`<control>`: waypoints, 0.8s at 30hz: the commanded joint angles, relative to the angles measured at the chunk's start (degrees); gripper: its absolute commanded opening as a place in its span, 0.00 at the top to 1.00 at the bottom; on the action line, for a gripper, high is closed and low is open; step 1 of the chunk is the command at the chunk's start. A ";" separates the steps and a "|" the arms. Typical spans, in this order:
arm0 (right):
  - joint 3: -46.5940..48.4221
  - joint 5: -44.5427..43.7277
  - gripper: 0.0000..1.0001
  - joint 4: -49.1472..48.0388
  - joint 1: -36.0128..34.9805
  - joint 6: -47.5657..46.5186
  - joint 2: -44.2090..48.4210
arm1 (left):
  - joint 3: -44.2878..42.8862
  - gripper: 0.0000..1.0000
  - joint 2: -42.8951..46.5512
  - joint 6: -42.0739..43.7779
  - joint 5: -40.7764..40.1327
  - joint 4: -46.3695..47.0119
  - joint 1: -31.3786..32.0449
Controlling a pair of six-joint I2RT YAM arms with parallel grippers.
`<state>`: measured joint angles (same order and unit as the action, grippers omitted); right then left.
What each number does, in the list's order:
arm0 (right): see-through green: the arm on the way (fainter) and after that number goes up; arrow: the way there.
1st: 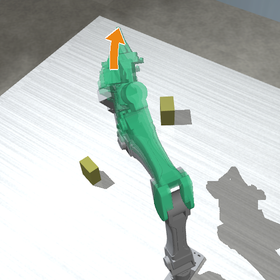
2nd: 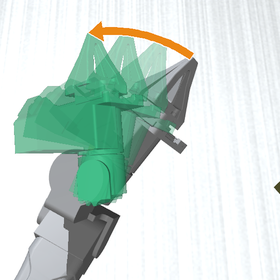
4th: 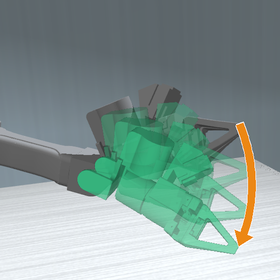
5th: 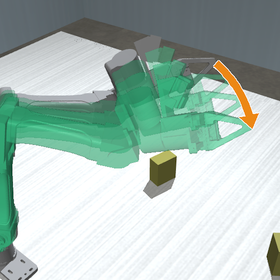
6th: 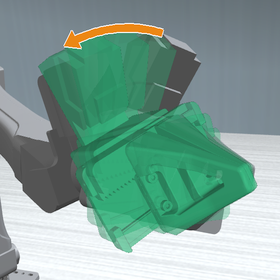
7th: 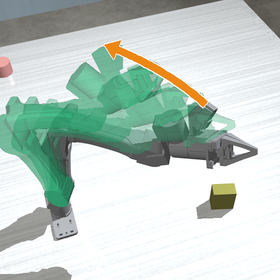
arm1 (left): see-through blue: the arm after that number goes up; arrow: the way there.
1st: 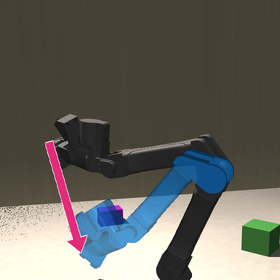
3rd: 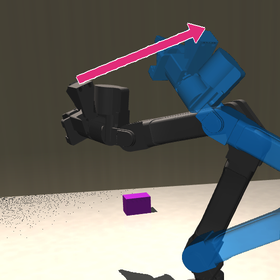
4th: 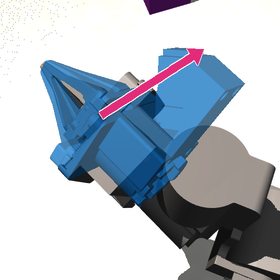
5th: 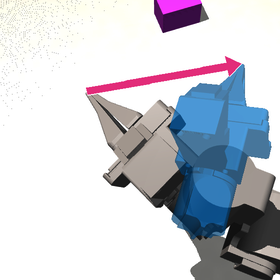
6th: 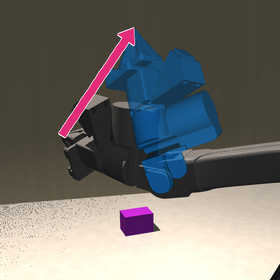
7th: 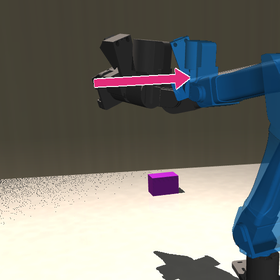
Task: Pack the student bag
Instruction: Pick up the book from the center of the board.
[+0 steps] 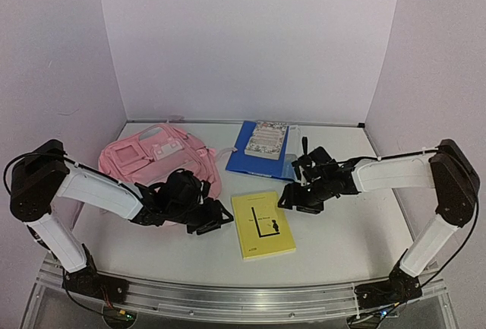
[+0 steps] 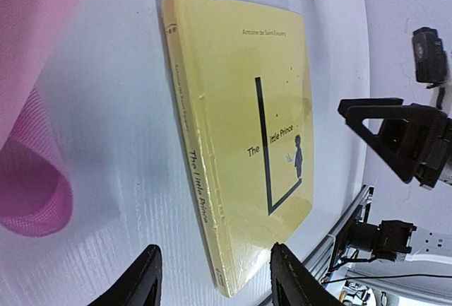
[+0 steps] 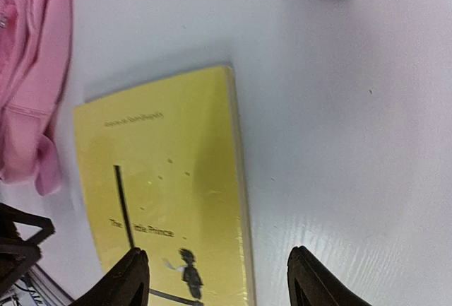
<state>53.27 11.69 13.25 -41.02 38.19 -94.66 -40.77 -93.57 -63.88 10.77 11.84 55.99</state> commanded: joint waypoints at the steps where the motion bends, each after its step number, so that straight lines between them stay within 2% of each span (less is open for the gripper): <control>1: -1.05 1.57 0.35 -0.66 -0.19 -3.32 -2.76 | -2.78 0.46 -3.36 1.07 2.25 2.76 0.27; 10: -1.02 6.39 0.43 -5.05 0.15 -4.64 -8.59 | -4.29 0.39 -9.49 -1.80 4.62 7.60 0.29; 17: -2.70 11.72 0.64 -8.59 0.14 -3.40 -10.38 | -6.33 0.39 -14.56 -2.75 7.83 11.22 0.28; 20: -3.65 14.29 0.76 -10.47 0.14 -2.56 -11.23 | -6.34 0.39 -15.23 -2.65 8.28 12.32 0.26; 24: -4.22 16.23 0.87 -11.74 0.15 -1.82 -12.53 | -6.67 0.40 -15.17 -1.33 8.84 14.47 0.26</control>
<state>50.98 22.40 2.47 -39.28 35.48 -103.08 -45.91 -106.50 -66.01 17.35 22.13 55.85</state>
